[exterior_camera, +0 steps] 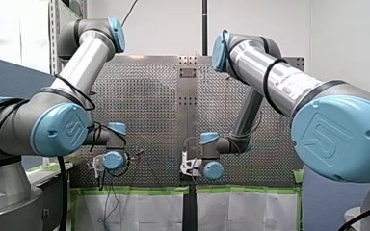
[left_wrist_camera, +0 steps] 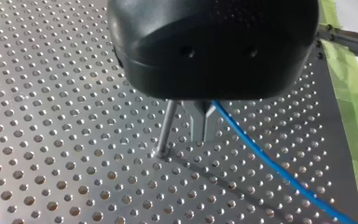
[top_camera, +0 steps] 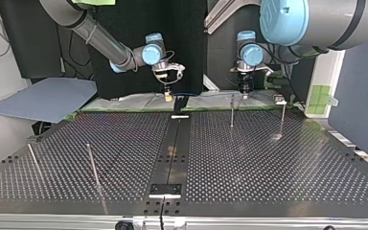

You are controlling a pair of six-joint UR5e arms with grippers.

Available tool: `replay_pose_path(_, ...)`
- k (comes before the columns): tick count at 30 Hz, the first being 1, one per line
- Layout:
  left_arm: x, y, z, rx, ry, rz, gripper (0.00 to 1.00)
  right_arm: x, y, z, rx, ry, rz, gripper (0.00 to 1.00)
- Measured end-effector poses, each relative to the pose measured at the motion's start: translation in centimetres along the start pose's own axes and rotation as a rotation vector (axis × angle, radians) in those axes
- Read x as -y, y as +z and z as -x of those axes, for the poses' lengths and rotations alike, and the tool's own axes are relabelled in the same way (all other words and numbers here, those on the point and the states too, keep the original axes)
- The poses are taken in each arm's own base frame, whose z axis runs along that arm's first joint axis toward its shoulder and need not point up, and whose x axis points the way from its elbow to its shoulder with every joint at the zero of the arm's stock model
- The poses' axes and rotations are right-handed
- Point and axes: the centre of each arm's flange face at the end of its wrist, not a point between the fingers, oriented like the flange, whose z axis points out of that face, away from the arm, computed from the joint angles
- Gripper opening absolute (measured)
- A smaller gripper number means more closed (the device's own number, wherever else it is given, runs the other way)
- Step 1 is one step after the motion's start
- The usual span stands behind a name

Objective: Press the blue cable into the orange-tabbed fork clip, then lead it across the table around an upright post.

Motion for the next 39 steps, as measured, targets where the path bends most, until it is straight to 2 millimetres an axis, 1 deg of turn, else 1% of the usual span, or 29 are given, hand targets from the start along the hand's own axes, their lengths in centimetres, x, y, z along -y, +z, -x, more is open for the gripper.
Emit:
replay_pose_path(11,0.2,0.3,0.1,-0.002,-0.006,-0.012,0.00,-0.5,0.6,-0.1,0.013,-0.005,0.009,0.00)
replay_pose_path(18,0.4,1.1,0.5,-0.004,-0.016,-0.017,0.00,-0.9,0.8,-0.1,0.013,-0.005,0.015,0.00)
replay_pose_path(27,0.1,1.8,0.2,-0.020,-0.018,-0.009,0.00,-1.9,1.1,-0.3,0.011,-0.002,0.030,0.00)
replay_pose_path(39,-0.1,3.0,0.9,-0.007,-0.057,-0.030,0.00,-2.8,1.5,-0.4,0.006,0.001,0.043,0.00)
